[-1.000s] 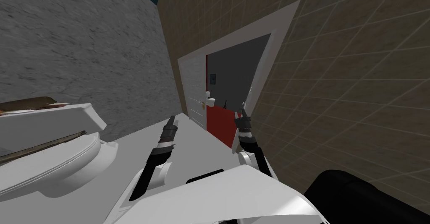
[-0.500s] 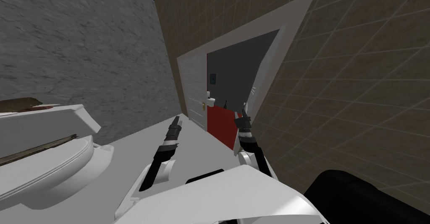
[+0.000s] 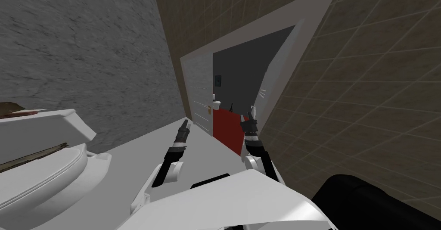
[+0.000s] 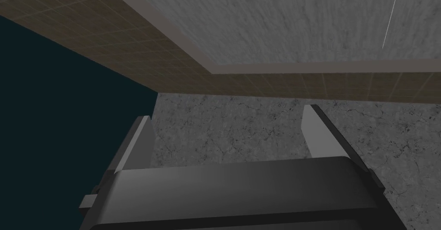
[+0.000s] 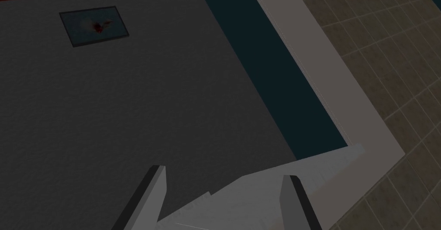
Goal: Push the door open
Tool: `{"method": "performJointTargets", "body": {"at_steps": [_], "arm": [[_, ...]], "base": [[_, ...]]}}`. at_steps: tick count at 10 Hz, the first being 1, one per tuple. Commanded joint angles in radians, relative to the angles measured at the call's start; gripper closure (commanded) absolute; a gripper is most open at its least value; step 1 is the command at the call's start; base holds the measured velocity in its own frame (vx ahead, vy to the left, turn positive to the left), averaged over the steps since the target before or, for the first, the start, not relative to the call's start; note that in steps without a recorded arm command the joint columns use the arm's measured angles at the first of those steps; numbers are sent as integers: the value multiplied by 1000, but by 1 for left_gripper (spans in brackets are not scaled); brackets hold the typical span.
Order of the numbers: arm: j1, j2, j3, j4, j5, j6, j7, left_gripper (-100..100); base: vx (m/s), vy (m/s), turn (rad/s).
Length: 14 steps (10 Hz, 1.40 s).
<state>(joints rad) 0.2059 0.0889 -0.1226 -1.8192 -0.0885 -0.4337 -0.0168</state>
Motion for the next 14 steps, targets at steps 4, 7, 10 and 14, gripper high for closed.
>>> {"method": "performJointTargets", "body": {"at_steps": [4, 7, 10, 14], "arm": [[-69, 8, -33, 111, -6, -2, 39, -100], [-108, 11, -51, 172, -9, -3, 59, -100], [-147, 12, -69, 235, -13, -4, 80, -100], [-200, 13, -94, 320, -18, -6, 109, -100]], "base": [[121, 78, -34], [93, 60, -27], [84, 58, -29], [103, 73, -31]]}}
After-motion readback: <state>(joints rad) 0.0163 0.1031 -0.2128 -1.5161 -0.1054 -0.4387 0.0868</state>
